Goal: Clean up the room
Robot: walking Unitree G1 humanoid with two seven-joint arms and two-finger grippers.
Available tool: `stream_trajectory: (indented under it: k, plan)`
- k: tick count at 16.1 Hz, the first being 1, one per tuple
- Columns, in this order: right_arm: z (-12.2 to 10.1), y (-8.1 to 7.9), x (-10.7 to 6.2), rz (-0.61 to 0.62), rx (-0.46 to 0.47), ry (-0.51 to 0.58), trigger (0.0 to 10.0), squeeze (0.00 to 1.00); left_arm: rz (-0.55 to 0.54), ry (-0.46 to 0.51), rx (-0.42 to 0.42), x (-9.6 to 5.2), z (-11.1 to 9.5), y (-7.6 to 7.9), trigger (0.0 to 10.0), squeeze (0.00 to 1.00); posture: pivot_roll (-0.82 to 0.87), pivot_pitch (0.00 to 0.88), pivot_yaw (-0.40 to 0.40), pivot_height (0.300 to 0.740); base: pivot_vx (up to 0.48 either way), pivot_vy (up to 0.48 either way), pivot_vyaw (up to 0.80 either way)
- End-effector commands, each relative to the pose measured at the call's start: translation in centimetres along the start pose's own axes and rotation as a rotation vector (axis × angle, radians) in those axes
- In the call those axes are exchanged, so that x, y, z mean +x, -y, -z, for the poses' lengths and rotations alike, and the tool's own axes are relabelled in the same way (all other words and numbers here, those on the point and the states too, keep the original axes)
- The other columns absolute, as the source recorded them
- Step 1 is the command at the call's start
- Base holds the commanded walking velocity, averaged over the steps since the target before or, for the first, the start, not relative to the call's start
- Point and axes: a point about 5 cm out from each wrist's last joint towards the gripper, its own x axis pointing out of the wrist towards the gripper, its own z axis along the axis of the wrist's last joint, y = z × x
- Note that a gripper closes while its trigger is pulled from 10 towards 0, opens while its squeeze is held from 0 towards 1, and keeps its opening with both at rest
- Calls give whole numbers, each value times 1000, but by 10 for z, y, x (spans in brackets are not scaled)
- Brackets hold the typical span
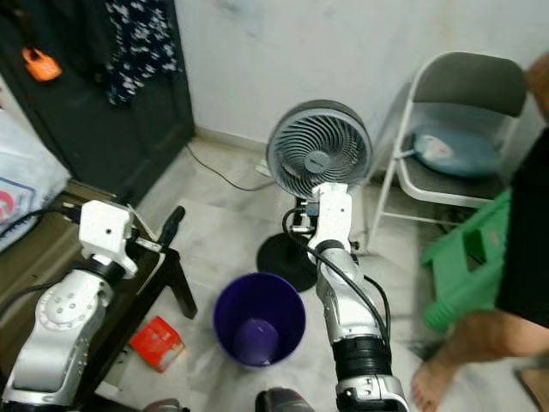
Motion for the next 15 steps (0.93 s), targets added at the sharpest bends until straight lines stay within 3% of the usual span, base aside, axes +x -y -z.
stream_trajectory:
  k: [1,4,9,15]
  plan:
    - [-4,-4,3,-2,18,-3,10000,0,-3,-4,18,-3,-2,-2,10000,0,75,25,-31,740,0,0,0]
    - [-2,-5,8,2,37,-31,10000,0,12,-16,27,-10,-2,3,10000,0,85,36,-26,740,0,0,0]
    - [21,3,15,135,81,-169,10000,0,51,-44,42,-25,-5,5,10000,0,123,83,3,740,0,0,0]
    - [26,-5,23,193,139,-198,10000,0,124,-96,54,-50,-11,5,10000,0,158,176,65,740,0,0,0]
